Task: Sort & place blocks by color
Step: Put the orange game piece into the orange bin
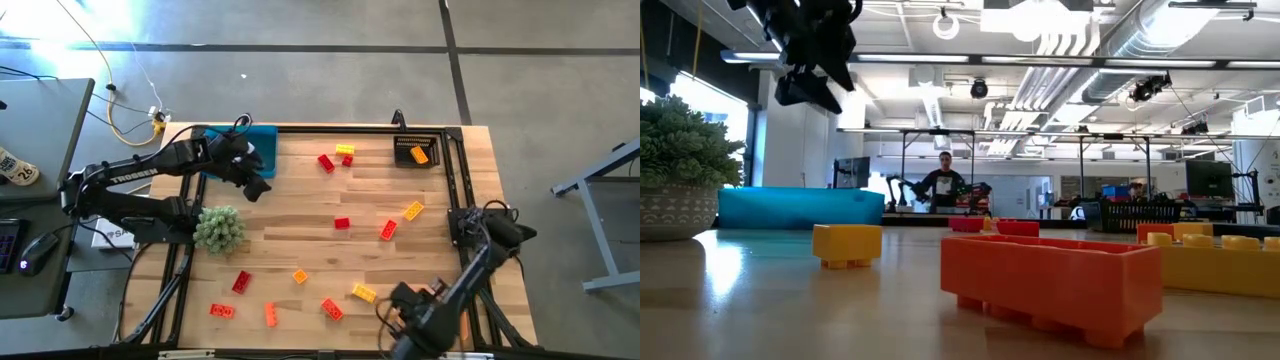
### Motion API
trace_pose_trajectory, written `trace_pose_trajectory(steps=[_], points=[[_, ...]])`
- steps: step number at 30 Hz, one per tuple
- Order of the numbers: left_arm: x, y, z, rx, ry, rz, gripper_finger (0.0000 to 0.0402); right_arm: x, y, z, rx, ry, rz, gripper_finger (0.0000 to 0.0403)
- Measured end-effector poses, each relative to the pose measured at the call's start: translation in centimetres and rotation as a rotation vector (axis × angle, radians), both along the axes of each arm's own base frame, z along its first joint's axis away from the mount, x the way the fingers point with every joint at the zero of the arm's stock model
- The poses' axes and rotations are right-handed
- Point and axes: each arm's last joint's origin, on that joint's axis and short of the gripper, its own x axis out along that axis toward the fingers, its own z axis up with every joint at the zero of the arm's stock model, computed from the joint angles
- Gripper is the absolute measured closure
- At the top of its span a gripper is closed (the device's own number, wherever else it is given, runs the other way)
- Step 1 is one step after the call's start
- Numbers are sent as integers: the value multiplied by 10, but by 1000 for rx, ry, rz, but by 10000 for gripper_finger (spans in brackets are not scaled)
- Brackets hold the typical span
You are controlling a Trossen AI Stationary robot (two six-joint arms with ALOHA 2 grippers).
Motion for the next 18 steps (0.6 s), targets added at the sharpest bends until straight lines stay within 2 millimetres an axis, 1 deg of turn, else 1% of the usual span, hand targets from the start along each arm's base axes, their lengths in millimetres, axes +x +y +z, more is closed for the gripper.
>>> trace_pose_trajectory(steps=[5, 10, 12, 15, 18], points=[[10, -8, 5, -22, -85, 6, 186, -30, 22, 0, -1, -8, 74, 290], [20, -17, 11, -31, -162, -12, 186, -54, 36, 0, -15, -43, 86, 290], [22, -22, 12, -31, -172, -38, 186, -63, 38, -6, -44, -45, 73, 290], [25, -31, 12, -60, -175, -53, 186, -75, 36, -22, -93, 3, 59, 290], [27, -40, 12, -99, -174, -63, 186, -81, 32, -32, -133, 20, 57, 290]])
